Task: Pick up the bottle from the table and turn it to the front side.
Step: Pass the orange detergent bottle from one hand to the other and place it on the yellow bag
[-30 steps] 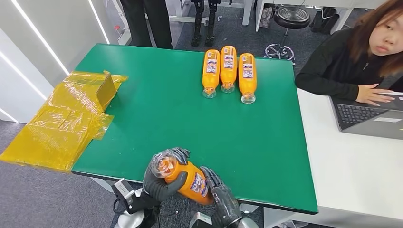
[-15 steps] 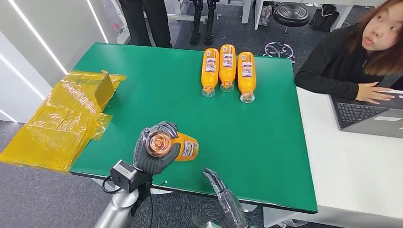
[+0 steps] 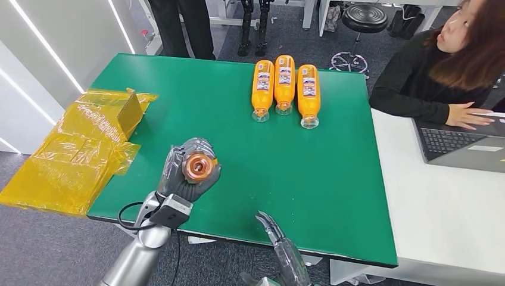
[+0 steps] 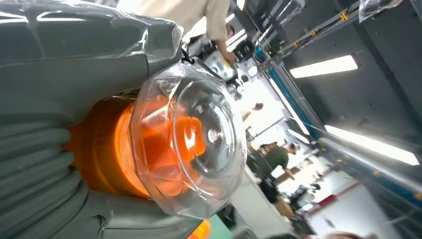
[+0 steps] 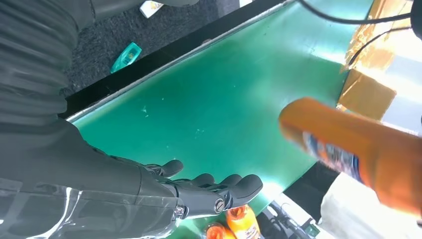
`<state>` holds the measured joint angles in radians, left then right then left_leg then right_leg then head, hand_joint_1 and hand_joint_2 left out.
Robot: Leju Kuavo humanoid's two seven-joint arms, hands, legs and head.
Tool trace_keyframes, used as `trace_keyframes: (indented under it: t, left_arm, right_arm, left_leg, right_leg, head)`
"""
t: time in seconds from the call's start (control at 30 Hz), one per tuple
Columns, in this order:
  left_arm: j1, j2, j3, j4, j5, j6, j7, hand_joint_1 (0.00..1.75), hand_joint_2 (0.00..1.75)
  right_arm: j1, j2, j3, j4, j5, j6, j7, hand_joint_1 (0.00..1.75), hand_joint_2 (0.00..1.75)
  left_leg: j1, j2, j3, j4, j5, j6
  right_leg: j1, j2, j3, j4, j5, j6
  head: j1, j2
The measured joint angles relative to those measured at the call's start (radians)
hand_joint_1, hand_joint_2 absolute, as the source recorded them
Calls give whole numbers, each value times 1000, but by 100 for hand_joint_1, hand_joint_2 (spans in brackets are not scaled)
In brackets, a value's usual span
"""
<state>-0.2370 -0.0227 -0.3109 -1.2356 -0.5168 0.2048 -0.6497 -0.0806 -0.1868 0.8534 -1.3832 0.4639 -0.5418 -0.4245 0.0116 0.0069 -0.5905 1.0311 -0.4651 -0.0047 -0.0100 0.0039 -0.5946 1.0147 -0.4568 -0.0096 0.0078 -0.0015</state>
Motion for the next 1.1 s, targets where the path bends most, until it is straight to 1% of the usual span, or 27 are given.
trace_keyframes:
  t: [0.1,0.23,0.37,0.5,0.6,0.73,0.83,0.97,1.1]
  left_arm:
    - [-6,29,0,12,-73,45,16,175,175]
    - [-14,54,-1,25,-115,68,32,175,175]
    - [-40,92,-15,45,-232,112,93,175,175]
    - [-70,137,-29,73,-289,119,124,175,175]
    - [-80,156,-38,88,-310,127,135,175,175]
    - [-110,181,-66,131,-411,166,181,175,175]
    - [-166,195,-92,222,-498,204,220,175,175]
    - [-261,202,-119,417,-614,272,289,175,175]
    - [-332,218,-133,591,-681,297,346,175,175]
  right_arm:
    - [0,0,1,3,-11,-7,-2,0,175]
    - [0,0,2,6,-15,-11,-3,0,175]
    - [0,0,2,6,-25,-29,-2,0,175]
    - [1,0,1,6,-30,-39,1,0,175]
    - [1,0,1,6,-31,-41,2,0,175]
    - [3,0,1,6,-50,-57,3,0,175]
    - [5,0,2,6,-76,-77,3,0,175]
    - [6,-2,6,6,-100,-88,2,0,175]
    - [5,-3,10,7,-114,-95,2,0,175]
  left_leg:
    - [0,0,0,0,0,0]
    - [0,0,-1,0,0,0]
    - [0,0,-1,0,0,0]
    - [0,1,-1,0,0,0]
    - [0,2,-1,0,0,0]
    - [0,2,-2,0,0,0]
    - [0,2,-2,0,0,0]
    - [0,2,-2,0,1,-1]
    - [0,4,-2,0,1,-1]
  right_leg:
    - [0,0,-1,0,0,0]
    - [0,0,-1,0,0,0]
    - [0,0,-2,0,0,0]
    - [0,1,-2,0,0,-1]
    - [0,1,-2,1,0,-1]
    - [0,1,-3,0,0,-1]
    - [0,1,-3,1,1,-1]
    - [0,2,-3,1,1,-2]
    - [0,3,-4,2,2,-2]
  head:
    - [0,0]
    - [0,0]
    - [0,0]
    - [0,0]
    - [0,0]
    - [0,0]
    - [0,0]
    - [0,0]
    - [0,0]
